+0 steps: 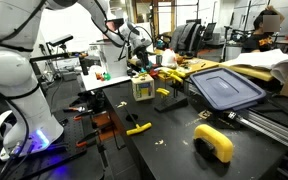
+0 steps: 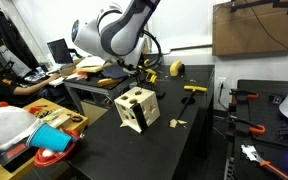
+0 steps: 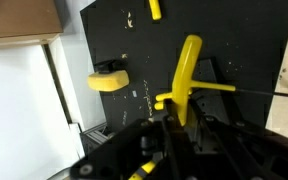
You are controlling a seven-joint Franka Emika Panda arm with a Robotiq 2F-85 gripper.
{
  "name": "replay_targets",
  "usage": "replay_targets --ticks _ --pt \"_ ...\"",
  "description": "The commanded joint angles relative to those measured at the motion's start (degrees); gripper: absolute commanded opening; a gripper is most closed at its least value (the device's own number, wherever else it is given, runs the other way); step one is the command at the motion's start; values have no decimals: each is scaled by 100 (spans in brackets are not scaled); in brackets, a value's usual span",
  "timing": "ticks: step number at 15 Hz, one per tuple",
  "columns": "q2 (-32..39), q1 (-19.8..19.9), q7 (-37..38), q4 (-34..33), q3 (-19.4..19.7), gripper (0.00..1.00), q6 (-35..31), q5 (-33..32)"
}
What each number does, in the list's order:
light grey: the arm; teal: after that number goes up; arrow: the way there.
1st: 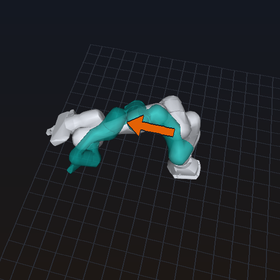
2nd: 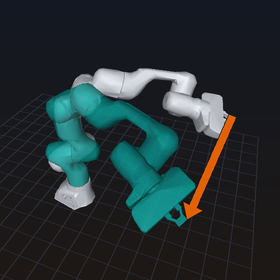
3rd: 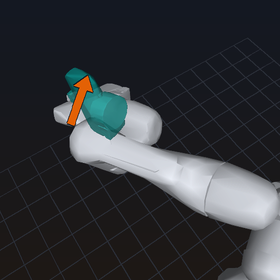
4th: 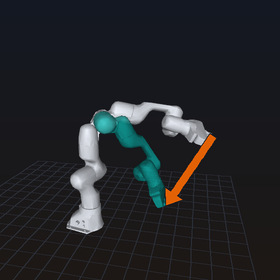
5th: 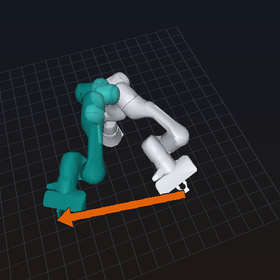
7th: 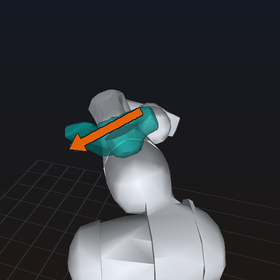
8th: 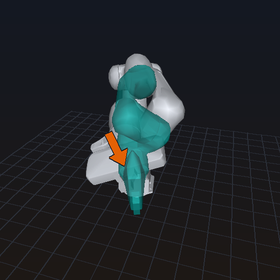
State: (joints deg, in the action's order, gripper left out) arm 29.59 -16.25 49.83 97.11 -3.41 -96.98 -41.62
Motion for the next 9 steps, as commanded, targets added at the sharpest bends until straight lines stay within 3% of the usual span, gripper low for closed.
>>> replay_targets --ticks 1,9 --pt "23 -4 -110 -49 -55 4 -107 114" --pt "107 -113 24 -29 -38 4 -252 -79"
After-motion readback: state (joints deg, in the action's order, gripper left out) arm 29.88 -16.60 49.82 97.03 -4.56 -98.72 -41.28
